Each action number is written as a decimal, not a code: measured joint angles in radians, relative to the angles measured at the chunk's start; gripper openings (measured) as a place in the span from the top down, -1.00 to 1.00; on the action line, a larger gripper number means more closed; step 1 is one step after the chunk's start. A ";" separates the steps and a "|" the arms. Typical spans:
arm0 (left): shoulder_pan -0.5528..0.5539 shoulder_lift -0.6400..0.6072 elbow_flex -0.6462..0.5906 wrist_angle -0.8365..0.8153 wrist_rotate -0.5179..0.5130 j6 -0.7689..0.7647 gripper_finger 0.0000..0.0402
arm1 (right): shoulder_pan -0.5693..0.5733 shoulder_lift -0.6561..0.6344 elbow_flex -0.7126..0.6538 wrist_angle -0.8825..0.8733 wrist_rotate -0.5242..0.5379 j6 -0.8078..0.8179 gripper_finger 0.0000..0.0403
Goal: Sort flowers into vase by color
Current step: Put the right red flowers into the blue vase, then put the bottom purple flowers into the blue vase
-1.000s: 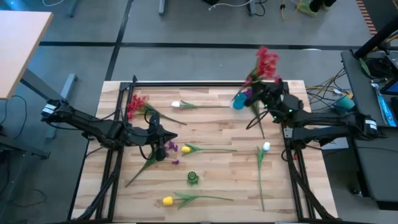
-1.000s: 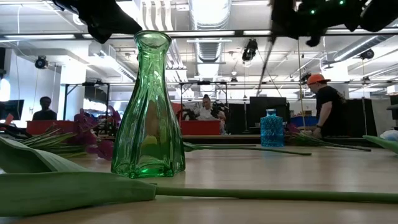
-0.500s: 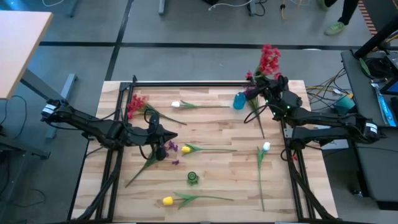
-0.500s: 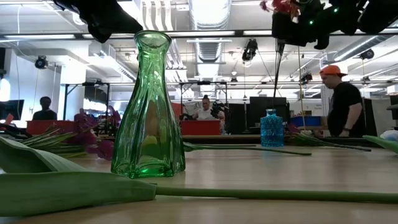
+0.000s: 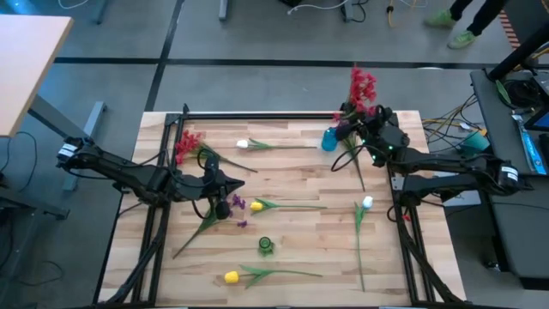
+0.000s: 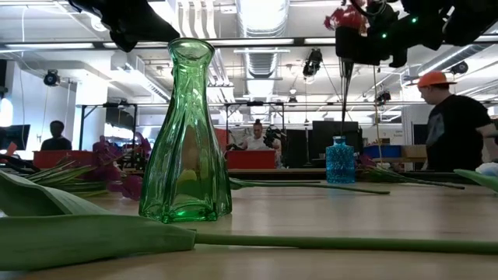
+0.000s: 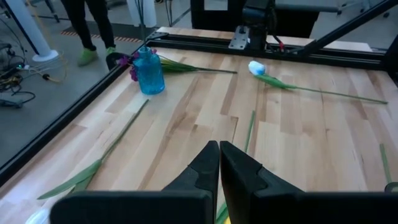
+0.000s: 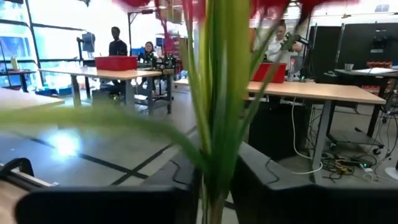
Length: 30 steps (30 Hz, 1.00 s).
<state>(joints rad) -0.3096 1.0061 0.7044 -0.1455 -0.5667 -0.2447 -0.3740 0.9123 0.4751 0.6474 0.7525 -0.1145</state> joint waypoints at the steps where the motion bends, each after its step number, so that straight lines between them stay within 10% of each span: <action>1: 0.000 0.000 0.000 0.000 0.000 0.000 1.00 | 0.000 0.002 0.000 -0.001 0.000 0.000 0.62; 14: 0.000 0.000 0.000 0.000 0.000 0.000 1.00 | 0.001 0.004 0.002 -0.160 0.000 0.105 0.01; 30: 0.000 0.000 0.000 -0.004 0.000 -0.079 1.00 | 0.021 -0.056 0.152 -0.852 -0.010 0.466 -0.63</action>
<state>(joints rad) -0.3096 1.0061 0.7044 -0.1497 -0.5663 -0.3236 -0.3531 0.8559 0.6271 -0.2042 0.7422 0.3518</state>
